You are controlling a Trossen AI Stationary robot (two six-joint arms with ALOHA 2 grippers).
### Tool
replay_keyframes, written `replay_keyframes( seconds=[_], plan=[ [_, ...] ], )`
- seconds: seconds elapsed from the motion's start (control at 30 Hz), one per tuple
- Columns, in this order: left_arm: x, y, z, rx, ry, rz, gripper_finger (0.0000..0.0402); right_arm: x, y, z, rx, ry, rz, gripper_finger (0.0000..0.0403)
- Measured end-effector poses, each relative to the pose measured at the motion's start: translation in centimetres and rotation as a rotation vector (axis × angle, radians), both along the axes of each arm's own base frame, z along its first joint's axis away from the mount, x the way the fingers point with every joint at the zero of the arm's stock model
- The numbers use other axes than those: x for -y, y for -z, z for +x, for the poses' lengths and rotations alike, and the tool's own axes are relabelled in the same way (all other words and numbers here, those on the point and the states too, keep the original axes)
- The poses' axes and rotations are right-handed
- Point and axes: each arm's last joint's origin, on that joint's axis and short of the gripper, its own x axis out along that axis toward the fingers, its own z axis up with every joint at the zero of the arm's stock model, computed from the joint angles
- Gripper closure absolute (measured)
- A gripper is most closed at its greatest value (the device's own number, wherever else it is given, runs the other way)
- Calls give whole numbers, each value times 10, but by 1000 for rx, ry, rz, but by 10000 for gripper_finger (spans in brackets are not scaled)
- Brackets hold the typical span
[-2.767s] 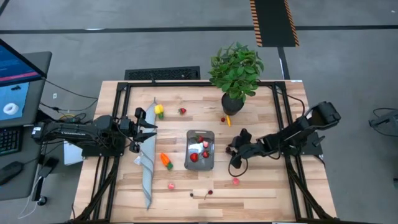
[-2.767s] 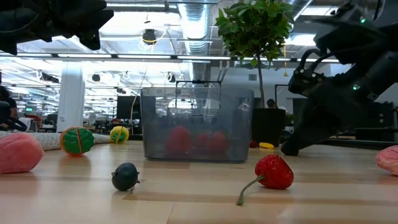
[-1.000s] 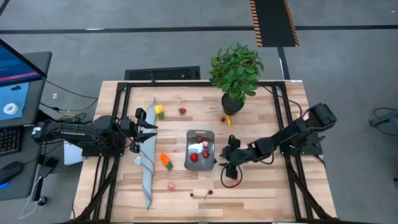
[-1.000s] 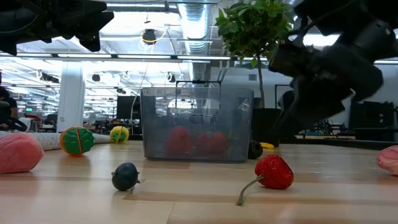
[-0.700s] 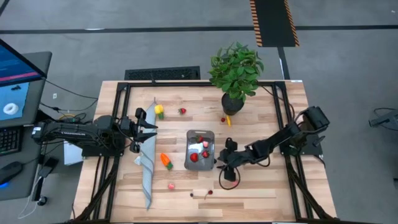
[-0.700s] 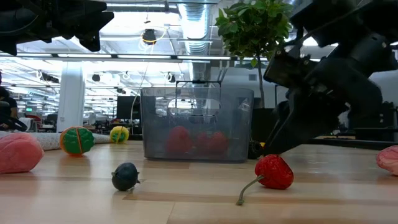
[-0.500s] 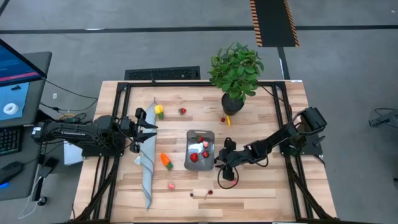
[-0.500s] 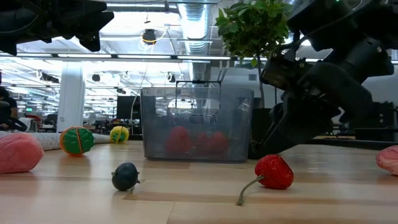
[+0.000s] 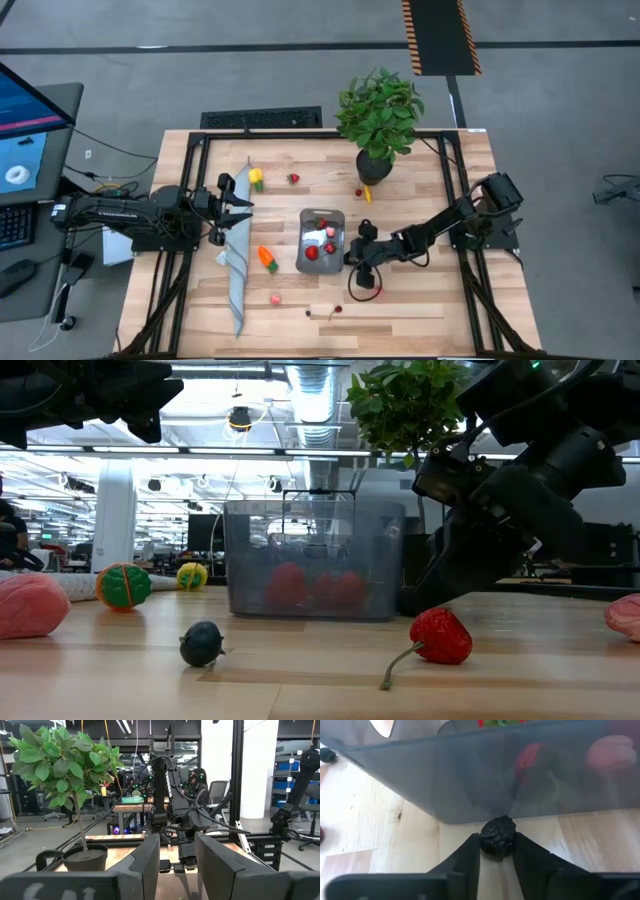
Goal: Pick and placing Produce into tupperware
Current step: Put the blackberry into the bin
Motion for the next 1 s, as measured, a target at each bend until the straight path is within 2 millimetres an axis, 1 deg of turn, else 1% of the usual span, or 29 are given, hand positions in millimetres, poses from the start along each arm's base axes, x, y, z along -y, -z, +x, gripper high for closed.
replay_keyframes(
  seconds=[0.07, 0.13, 0.37, 0.57, 0.83, 1.0],
  plan=[
    [0, 0, 0, 0, 0, 0, 287, 1, 0, 0, 3, 1, -1, 300],
    [0, 0, 0, 0, 0, -1, 287, 1, 0, 1, 3, 1, -1, 307],
    [0, 0, 0, -1, 1, -2, 287, 1, -1, 1, 11, 5, 7, 293],
    [0, 0, 0, -1, 1, -2, 287, -2, -2, 1, 22, -4, 11, 306],
    [0, 0, 0, 0, 1, -3, 287, -2, -1, 1, 18, -5, 14, 302],
    [0, 0, 0, -1, 1, -2, 287, -4, -4, -4, -18, -16, 30, 303]
  ],
)
